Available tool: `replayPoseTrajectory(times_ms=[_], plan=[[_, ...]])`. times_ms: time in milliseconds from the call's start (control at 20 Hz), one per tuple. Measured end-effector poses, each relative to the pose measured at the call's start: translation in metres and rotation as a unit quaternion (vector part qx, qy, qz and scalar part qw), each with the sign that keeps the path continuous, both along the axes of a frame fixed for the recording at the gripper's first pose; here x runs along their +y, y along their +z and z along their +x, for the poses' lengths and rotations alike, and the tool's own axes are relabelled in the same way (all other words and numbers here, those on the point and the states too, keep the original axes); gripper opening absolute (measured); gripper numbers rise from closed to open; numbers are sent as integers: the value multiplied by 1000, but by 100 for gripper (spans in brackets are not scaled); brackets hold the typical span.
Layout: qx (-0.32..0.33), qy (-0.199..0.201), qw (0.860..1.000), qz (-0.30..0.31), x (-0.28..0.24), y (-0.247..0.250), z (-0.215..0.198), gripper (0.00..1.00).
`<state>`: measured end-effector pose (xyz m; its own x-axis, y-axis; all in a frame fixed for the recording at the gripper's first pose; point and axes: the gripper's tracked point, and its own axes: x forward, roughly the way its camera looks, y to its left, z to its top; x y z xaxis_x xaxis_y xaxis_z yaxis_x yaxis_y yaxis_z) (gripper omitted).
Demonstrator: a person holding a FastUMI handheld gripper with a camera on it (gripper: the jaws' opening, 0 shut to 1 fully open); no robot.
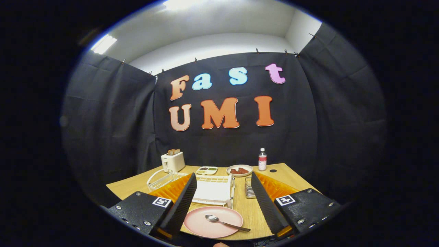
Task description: Take the plate from the dish rack, then take the spoon from the basket and place it into the plate.
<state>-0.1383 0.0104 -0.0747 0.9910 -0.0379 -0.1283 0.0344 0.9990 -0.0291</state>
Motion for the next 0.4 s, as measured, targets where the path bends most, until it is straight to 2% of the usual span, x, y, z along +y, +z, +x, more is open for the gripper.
replayPoseTrajectory(times_ms=[400], plan=[[-38, 2, 999, 9, 20, 42, -25, 94]])
